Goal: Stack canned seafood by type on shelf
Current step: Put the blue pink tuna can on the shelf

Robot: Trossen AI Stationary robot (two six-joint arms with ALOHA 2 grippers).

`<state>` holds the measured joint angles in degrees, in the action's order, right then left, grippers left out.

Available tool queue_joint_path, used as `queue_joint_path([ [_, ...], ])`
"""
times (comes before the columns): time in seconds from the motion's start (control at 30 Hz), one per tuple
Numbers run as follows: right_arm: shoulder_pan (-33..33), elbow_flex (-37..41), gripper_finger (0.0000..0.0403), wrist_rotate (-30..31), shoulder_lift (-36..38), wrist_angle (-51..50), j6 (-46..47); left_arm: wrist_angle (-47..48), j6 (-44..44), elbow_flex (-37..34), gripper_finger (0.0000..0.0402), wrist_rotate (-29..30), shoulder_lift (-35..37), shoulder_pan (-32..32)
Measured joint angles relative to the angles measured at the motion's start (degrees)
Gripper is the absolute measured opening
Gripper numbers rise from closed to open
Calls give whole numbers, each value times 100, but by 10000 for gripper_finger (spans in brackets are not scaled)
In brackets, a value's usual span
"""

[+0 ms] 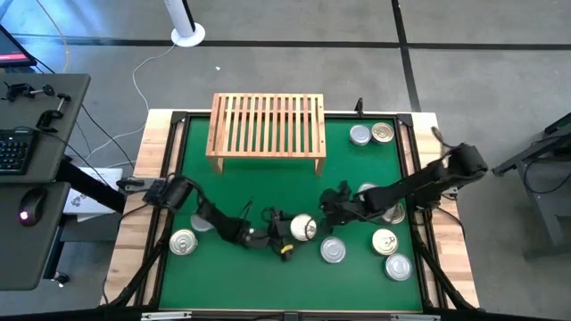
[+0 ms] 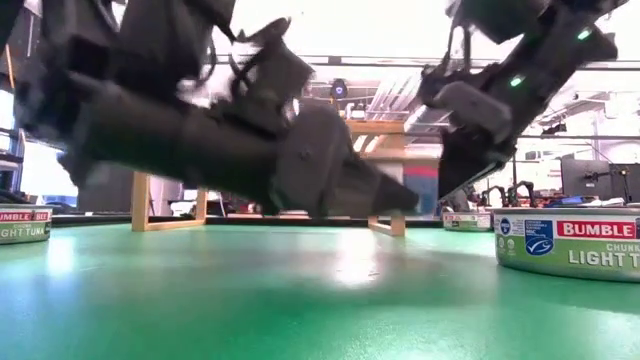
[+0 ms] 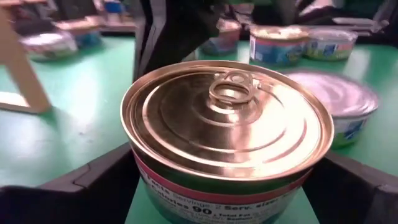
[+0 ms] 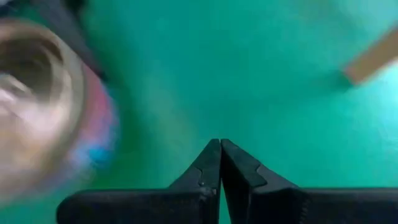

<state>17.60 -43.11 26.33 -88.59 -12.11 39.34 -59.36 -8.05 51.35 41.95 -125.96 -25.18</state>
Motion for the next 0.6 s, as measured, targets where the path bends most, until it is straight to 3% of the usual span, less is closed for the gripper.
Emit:
queue_joint_path([
  [0.2,489,0,3,634,545,-916,461,1412,-40,2,363,1414,1318,-336],
  [0.37,798,0,3,951,582,-945,557,3423,-202,4,363,2361,2960,-286],
  [0.43,875,0,3,1021,568,-945,585,4400,-485,5,363,2556,3662,-96],
  [0.6,1003,2,3,1156,565,-885,575,6591,-1313,7,363,2358,5186,875],
])
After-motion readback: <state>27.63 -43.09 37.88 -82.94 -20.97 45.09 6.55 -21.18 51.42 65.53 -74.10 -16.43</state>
